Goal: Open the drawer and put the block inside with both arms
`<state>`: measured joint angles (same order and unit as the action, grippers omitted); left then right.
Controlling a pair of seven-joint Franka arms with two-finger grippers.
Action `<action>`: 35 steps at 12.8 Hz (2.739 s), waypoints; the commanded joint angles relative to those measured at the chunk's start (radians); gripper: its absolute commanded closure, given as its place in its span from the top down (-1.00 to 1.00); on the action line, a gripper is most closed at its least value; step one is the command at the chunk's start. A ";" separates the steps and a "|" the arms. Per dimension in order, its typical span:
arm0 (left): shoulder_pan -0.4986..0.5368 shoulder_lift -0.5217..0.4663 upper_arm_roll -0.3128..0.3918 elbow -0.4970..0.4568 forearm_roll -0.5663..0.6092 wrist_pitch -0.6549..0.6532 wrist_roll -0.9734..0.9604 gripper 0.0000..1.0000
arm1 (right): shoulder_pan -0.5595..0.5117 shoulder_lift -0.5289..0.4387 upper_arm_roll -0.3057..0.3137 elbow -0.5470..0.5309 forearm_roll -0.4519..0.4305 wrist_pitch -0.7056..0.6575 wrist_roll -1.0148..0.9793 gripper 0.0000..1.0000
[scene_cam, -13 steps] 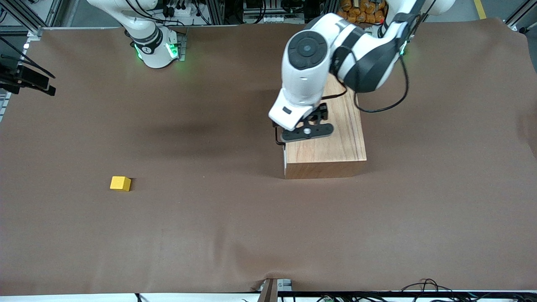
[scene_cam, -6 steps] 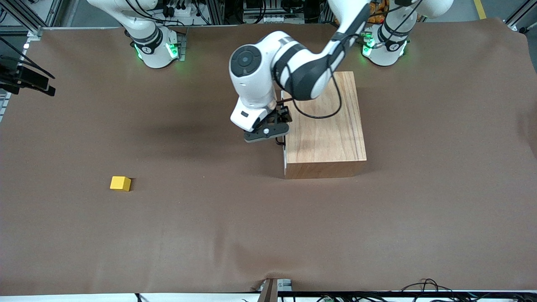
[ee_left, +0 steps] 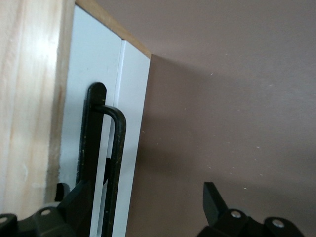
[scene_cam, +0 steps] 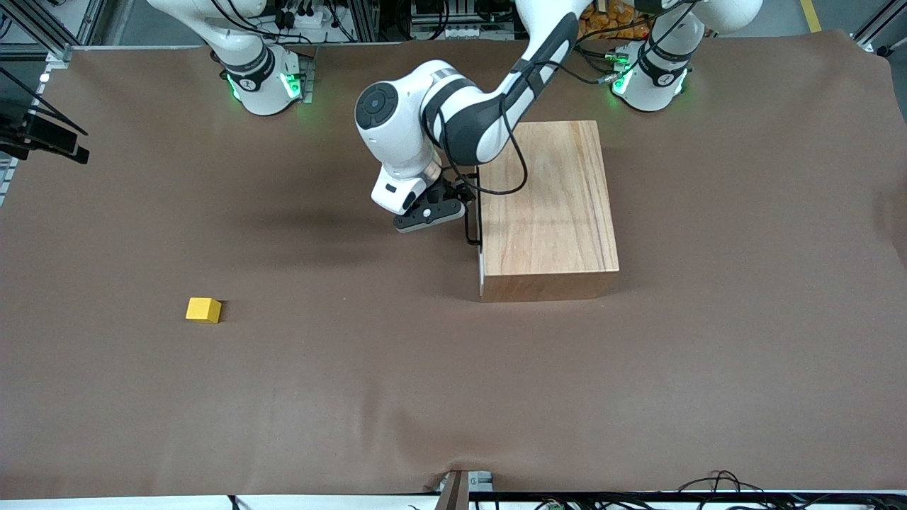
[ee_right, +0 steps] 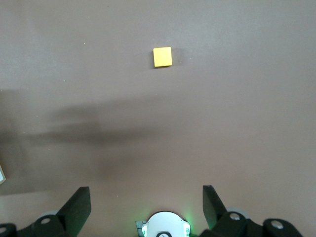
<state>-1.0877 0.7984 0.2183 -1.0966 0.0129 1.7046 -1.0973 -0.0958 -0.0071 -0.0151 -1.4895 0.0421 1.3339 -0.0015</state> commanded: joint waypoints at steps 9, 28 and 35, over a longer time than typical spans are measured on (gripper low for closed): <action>-0.034 0.073 0.000 0.029 0.076 -0.056 0.030 1.00 | -0.076 0.056 0.010 0.020 0.013 0.008 0.000 1.00; -0.027 0.096 -0.031 0.040 -0.022 0.187 0.031 1.00 | -0.016 0.232 0.012 -0.385 -0.017 0.651 -0.046 1.00; -0.027 0.096 -0.033 0.040 -0.053 0.227 0.030 1.00 | 0.007 0.455 0.010 -0.382 -0.050 0.925 0.061 1.00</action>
<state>-1.1169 0.8719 0.1898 -1.0870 -0.0079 1.8839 -1.0778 -0.1044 0.4062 0.0000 -1.8838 0.0200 2.2172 0.0001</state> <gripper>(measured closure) 0.000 0.000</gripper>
